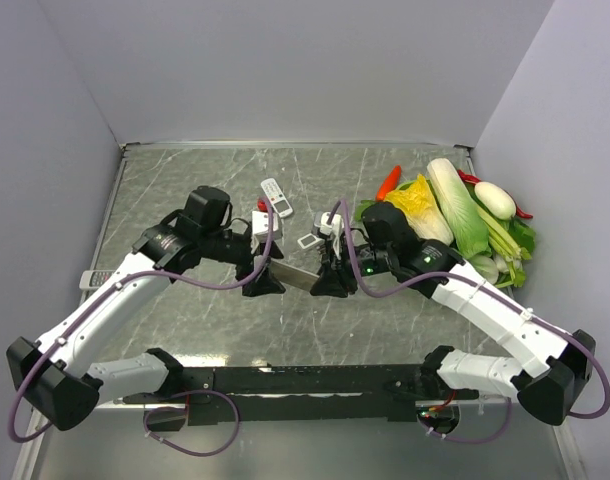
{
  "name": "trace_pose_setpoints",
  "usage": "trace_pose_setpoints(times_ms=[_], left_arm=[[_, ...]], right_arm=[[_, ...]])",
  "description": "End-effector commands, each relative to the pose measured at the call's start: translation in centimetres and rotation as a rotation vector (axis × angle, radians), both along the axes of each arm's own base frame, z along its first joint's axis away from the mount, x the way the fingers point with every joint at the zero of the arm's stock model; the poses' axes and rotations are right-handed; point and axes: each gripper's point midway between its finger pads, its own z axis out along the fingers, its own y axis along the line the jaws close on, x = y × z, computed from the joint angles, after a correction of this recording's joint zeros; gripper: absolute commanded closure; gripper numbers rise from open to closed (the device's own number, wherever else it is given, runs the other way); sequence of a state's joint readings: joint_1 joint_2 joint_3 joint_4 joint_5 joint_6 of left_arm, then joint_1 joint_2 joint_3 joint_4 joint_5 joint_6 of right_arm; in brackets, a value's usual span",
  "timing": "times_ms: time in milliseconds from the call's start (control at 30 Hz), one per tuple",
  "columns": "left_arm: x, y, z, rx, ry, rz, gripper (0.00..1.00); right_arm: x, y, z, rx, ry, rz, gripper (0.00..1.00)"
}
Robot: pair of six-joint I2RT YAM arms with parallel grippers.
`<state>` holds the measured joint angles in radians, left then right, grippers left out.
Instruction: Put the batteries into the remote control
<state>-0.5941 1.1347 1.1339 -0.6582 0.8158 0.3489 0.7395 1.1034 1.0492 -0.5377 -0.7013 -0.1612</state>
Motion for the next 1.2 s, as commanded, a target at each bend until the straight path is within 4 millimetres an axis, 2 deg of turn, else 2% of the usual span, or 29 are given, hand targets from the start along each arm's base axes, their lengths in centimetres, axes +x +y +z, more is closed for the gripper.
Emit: trace_pose_setpoints(times_ms=[0,133,233,267,333,367,400,467,533,567,600,633,667,700,733,767,800,833,867,900,933,967,1000,1033,1067,1100,1167], left_arm=[[-1.5,-0.6,1.5,-0.039,0.013,-0.121,0.17],[-2.0,-0.8,1.3,-0.047,0.043,-0.153,0.3],[-2.2,-0.8,1.3,-0.048,0.056,-0.16,0.49],[-2.3,-0.8,1.4,-0.05,0.054,-0.165,0.6],[-2.5,-0.7,1.6,-0.056,0.047,-0.173,0.74],[-2.6,-0.6,1.7,-0.06,0.033,-0.18,0.9],[-2.8,-0.5,1.9,-0.064,0.021,-0.18,0.98],[-3.0,-0.4,2.6,-0.084,-0.001,-0.175,0.99],[-2.8,-0.3,3.7,-0.125,-0.067,-0.153,0.99],[-2.9,-0.3,4.2,-0.144,-0.062,-0.125,0.99],[-2.9,0.2,4.2,-0.153,-0.084,-0.084,0.99],[-2.6,0.2,4.6,-0.177,-0.102,-0.052,0.99],[-2.1,0.0,4.6,-0.215,-0.087,-0.001,0.99],[-2.4,0.4,6.0,-0.272,-0.129,0.032,0.99],[-1.8,0.6,6.4,-0.302,-0.143,0.098,0.99],[-1.5,0.4,6.4,-0.371,-0.1,0.147,0.99],[-2.1,1.0,7.5,-0.435,-0.125,0.169,0.99],[-1.5,1.3,8.0,-0.484,-0.129,0.238,0.99],[-1.5,1.4,8.1,-0.57,-0.083,0.274,0.99],[-2.0,2.0,8.9,-0.632,-0.089,0.292,0.99],[-1.9,2.4,9.3,-0.688,-0.089,0.324,0.99],[-1.9,2.5,7.9,-0.719,0.0,0.354,0.99],[-2.6,3.1,9.7,-0.814,-0.039,0.341,0.99],[-2.7,3.3,9.8,-0.85,-0.025,0.35,0.99],[-2.5,3.5,8.8,-0.88,0.042,0.381,0.99],[-3.1,4.0,10.1,-0.949,0.017,0.359,0.99],[-3.3,4.2,9.7,-0.997,0.072,0.36,0.99]], right_arm=[[0.5,0.7,2.9,0.063,-0.085,0.052,1.0],[0.3,1.2,3.1,0.071,-0.075,0.081,1.0],[0.4,1.3,2.7,0.062,-0.074,0.093,1.0],[0.4,1.3,2.6,0.06,-0.073,0.094,1.0],[0.5,1.4,2.5,0.063,-0.079,0.095,1.0],[0.5,1.4,2.5,0.065,-0.081,0.095,1.0],[0.6,1.5,2.9,0.082,-0.097,0.093,1.0],[0.8,1.5,2.8,0.092,-0.103,0.072,0.9],[0.9,1.6,3.3,0.14,-0.138,0.057,0.77],[1.0,1.5,3.5,0.16,-0.128,0.034,0.61],[0.8,1.4,4.4,0.199,-0.149,0.023,0.53],[1.1,1.5,4.5,0.238,-0.138,-0.004,0.41],[1.4,1.5,4.9,0.267,-0.147,-0.028,0.37],[1.2,1.2,5.7,0.307,-0.163,-0.044,0.33],[1.5,1.2,5.6,0.356,-0.141,-0.083,0.27],[1.8,1.2,6.1,0.396,-0.151,-0.105,0.24],[1.5,0.8,6.8,0.44,-0.158,-0.118,0.22],[1.4,0.7,5.8,0.462,-0.107,-0.139,0.2],[1.6,0.7,7.0,0.526,-0.136,-0.141,0.2],[1.4,0.7,7.4,0.562,-0.135,-0.144,0.2],[1.0,0.8,6.8,0.579,-0.082,-0.143,0.2],[1.1,1.0,7.8,0.631,-0.103,-0.131,0.2],[1.1,1.0,8.0,0.654,-0.092,-0.134,0.2],[0.9,1.1,7.7,0.67,-0.038,-0.141,0.2],[1.0,1.2,7.8,0.687,-0.028,-0.142,0.2],[1.1,1.2,8.6,0.723,-0.038,-0.142,0.2],[1.3,1.5,8.7,0.753,0.008,-0.152,0.2]])
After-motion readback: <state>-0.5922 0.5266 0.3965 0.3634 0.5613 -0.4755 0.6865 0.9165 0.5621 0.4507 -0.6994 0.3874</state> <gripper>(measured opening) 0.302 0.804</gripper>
